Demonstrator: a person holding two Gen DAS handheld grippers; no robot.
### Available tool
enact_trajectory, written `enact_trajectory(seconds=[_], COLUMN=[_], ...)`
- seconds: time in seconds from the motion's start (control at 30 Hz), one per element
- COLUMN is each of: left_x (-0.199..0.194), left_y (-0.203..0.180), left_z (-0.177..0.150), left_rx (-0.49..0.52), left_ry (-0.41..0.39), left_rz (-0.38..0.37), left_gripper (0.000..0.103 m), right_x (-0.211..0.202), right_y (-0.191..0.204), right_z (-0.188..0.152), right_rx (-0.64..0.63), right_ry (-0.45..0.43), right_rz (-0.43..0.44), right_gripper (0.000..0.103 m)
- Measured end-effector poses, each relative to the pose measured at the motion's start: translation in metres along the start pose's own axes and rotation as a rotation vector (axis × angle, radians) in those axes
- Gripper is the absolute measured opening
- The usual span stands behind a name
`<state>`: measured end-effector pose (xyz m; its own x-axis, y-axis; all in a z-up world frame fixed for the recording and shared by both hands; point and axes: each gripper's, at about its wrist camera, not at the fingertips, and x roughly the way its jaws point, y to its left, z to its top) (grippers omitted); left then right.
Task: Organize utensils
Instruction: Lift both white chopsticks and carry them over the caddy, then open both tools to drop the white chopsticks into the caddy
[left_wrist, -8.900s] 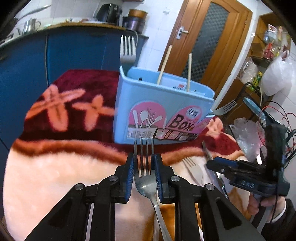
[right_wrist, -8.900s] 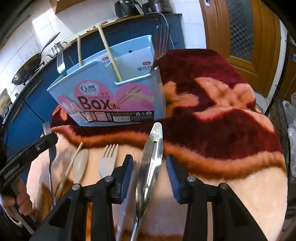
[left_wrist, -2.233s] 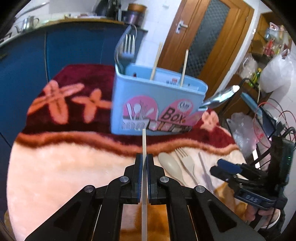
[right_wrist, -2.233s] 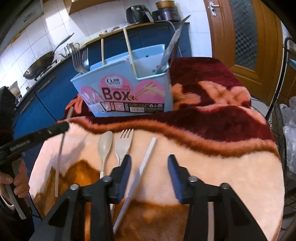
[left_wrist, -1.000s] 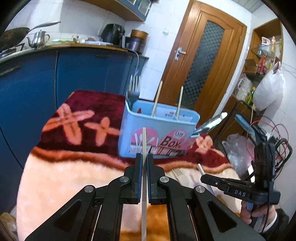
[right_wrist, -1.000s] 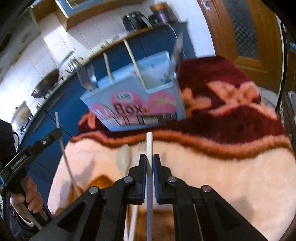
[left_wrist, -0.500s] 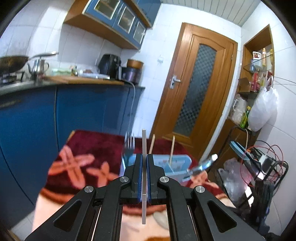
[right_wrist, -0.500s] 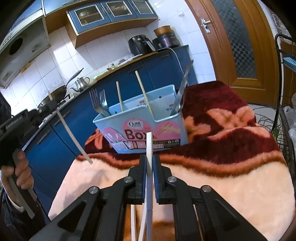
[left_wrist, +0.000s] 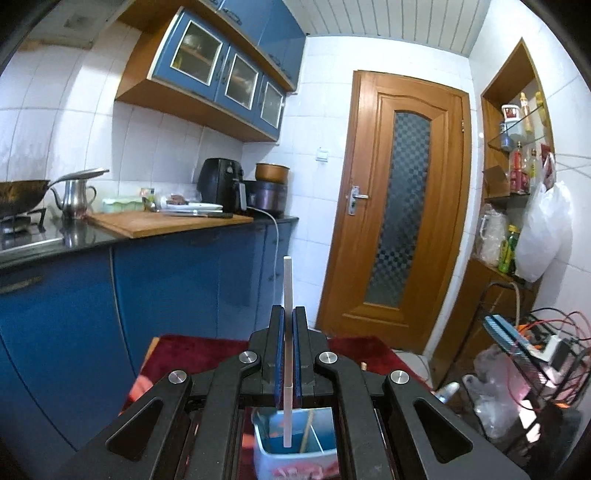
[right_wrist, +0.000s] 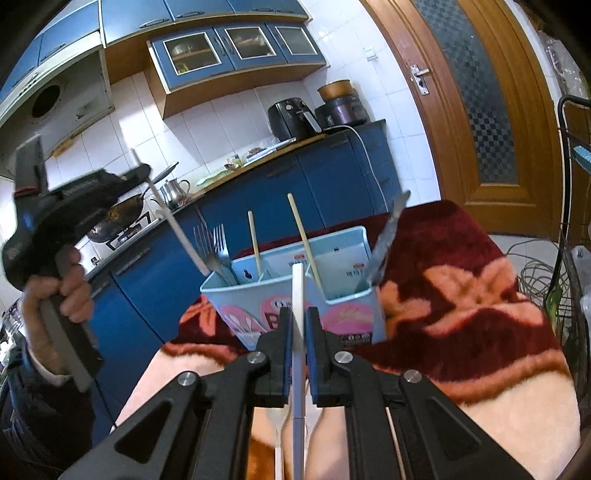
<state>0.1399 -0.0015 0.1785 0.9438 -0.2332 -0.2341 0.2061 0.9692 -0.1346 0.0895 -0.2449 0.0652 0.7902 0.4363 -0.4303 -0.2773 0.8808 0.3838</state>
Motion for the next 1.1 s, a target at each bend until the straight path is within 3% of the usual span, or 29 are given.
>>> enact_trajectory(seconds=[0.5,0.83,1.1], left_x=[0.064,0.072,0.074], left_y=[0.005,-0.001,-0.002], left_z=[-0.060,-0.072,-0.073], left_rx=[-0.036,-0.005,-0.007], left_ry=[0.146,0.157,0.163], left_rz=[-0.007,-0.003,-0.009], left_gripper=[0.004,0.004,0.004], right_x=[0.035,0.062,0.080], right_y=[0.008,0.012,0.009], right_z=[0.056,0.087,0.086], right_rx=[-0.118,-0.178,-0.206], right_ry=[-0.191,-0.384,-0.422], right_rz=[-0.110,-0.180,-0.214], right_gripper=[0.009,0.009,0.009])
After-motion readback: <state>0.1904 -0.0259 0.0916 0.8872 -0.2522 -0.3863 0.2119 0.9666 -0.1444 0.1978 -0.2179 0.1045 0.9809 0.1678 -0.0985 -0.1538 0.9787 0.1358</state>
